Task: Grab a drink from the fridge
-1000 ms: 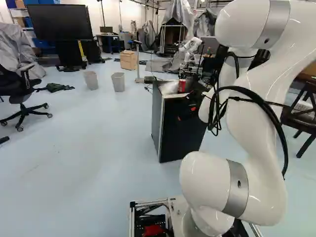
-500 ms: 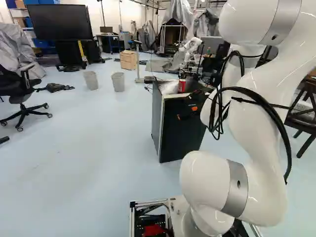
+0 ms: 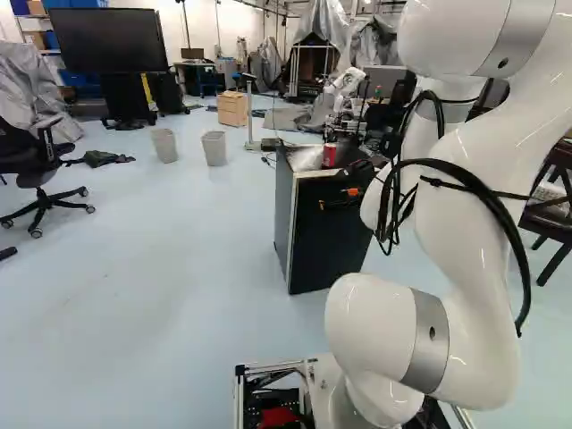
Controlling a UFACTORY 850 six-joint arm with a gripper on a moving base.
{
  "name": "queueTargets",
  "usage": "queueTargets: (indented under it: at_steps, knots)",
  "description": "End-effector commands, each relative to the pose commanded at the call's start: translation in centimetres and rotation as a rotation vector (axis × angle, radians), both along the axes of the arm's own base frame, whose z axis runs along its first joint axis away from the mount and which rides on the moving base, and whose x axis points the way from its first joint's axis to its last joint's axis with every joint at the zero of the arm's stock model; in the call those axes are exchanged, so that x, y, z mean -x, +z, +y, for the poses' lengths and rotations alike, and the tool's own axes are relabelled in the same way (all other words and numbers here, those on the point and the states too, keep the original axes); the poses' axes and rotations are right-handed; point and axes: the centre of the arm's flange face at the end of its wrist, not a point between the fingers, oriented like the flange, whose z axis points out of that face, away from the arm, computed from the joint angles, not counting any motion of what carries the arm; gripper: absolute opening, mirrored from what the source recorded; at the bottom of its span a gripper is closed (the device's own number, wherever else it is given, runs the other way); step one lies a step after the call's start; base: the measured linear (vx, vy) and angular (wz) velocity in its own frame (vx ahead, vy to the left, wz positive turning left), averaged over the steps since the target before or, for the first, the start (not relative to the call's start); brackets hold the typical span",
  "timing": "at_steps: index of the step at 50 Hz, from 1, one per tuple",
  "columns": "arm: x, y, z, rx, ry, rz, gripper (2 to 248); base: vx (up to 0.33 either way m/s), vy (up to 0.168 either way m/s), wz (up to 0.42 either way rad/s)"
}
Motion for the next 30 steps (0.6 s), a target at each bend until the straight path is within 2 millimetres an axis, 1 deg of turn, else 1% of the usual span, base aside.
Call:
queueTargets:
  at_steps: [22,30]
  knots:
    - [-1.3,0.8,1.2,-0.044,-0.043,-0.097,247,0.0,0.0,0.0]
    - [-1.1,1.2,1.8,-0.06,-0.066,-0.126,247,0.0,0.0,0.0]
